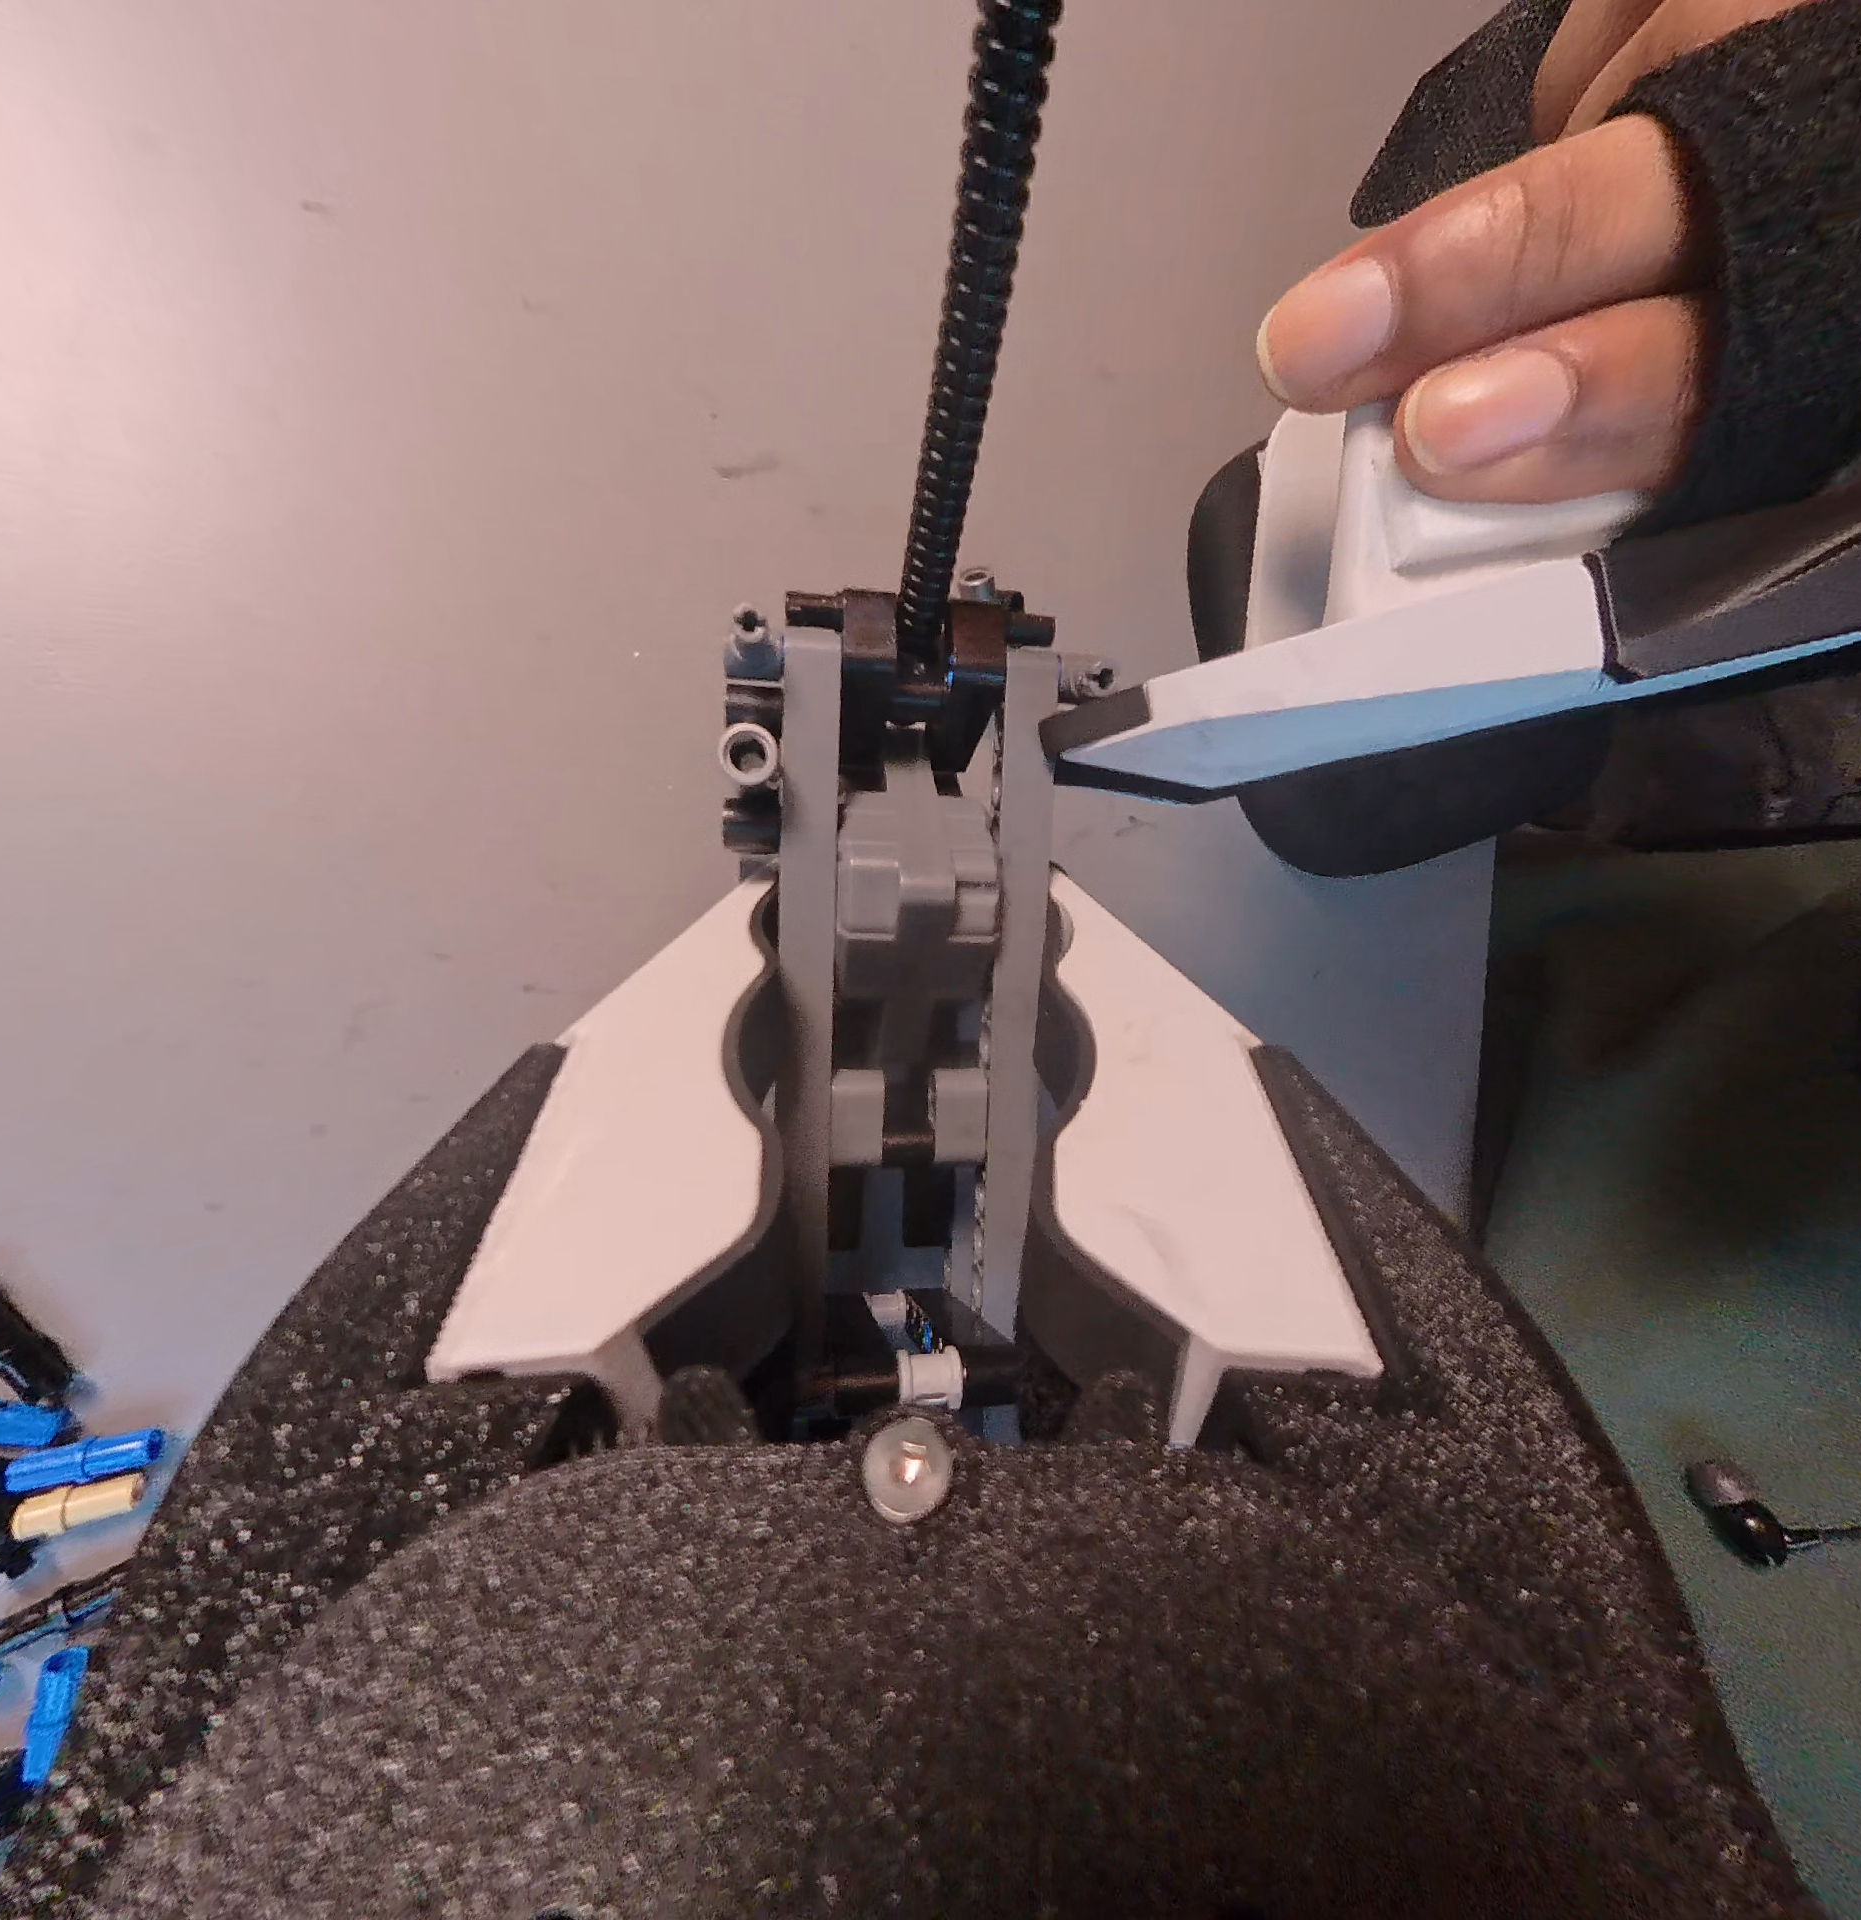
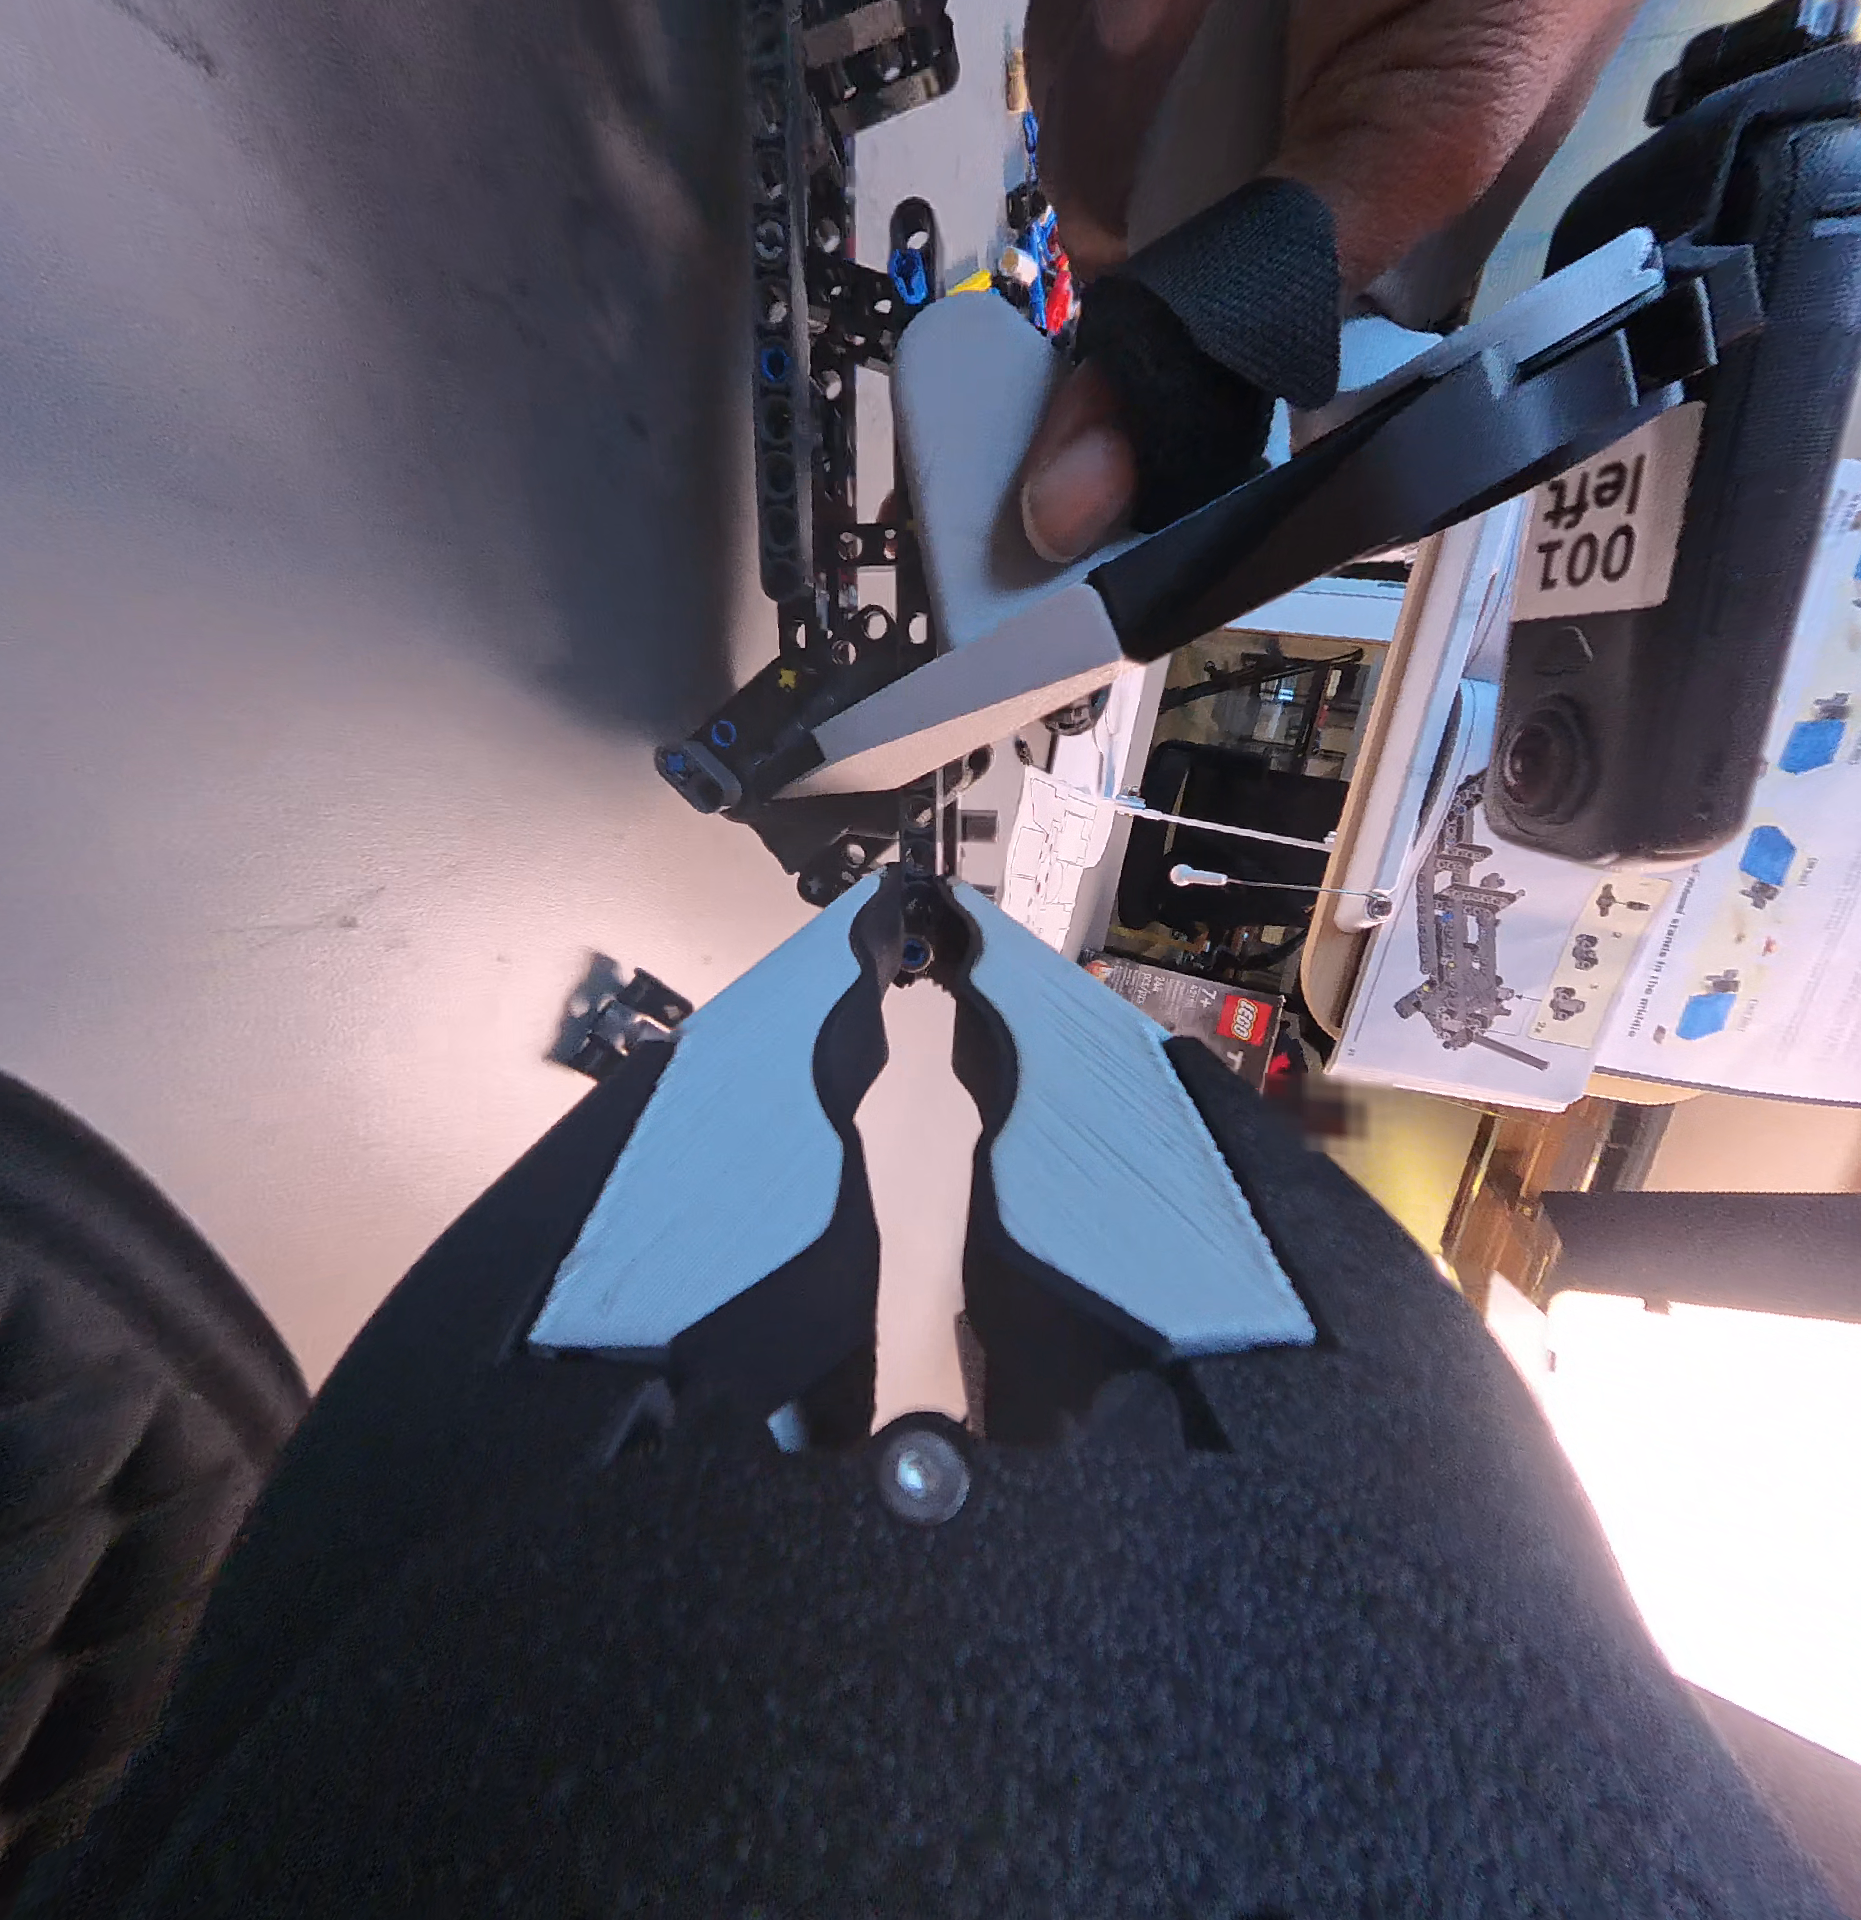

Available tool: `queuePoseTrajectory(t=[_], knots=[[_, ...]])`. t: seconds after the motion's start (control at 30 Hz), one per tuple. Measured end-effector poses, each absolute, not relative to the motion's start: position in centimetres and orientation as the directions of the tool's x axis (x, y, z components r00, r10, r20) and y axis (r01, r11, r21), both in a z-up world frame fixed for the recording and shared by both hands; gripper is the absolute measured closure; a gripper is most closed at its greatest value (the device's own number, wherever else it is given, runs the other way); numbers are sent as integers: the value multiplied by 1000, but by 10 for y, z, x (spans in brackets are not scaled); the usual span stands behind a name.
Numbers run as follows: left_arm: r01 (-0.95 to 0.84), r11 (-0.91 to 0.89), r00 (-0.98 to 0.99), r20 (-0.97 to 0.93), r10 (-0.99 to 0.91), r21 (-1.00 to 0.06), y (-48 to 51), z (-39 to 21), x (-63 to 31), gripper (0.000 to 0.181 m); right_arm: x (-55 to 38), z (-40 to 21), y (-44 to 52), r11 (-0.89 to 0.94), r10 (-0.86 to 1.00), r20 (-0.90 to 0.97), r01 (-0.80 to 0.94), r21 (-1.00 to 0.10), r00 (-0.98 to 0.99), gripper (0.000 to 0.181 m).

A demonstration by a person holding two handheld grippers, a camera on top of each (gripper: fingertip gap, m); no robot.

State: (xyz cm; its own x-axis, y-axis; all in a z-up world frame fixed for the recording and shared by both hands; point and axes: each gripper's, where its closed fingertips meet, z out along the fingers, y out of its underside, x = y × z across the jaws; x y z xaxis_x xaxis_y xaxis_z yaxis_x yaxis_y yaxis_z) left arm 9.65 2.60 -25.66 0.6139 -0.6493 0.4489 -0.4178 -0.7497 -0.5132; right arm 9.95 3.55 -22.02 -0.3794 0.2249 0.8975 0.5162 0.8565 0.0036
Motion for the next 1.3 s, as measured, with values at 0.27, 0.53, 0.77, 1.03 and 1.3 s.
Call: queuePoseTrajectory(t=[0.27, 0.53, 0.77, 1.03, 1.3], knots=[[-455, -717, 707, 275, -652, -528, 40, -264, 73, 138, 119, -220, -24, 835, 422, 866, 488, -256, -269, 181], [-490, -691, 672, 275, -688, -531, 31, -264, 88, 137, 140, -225, 16, 700, 597, 792, 567, -435, -129, 181], [-491, -682, 680, 252, -689, -541, 31, -265, 85, 136, 157, -196, 59, 449, 808, 578, 514, -731, 115, 181], [-486, -676, 675, 254, -693, -554, 31, -265, 84, 135, 188, -176, 69, 328, 849, 478, 482, -812, 227, 181], [-483, -670, 669, 256, -698, -564, 31, -265, 85, 134, 225, -177, 69, 220, 854, 401, 469, -855, 330, 163]])
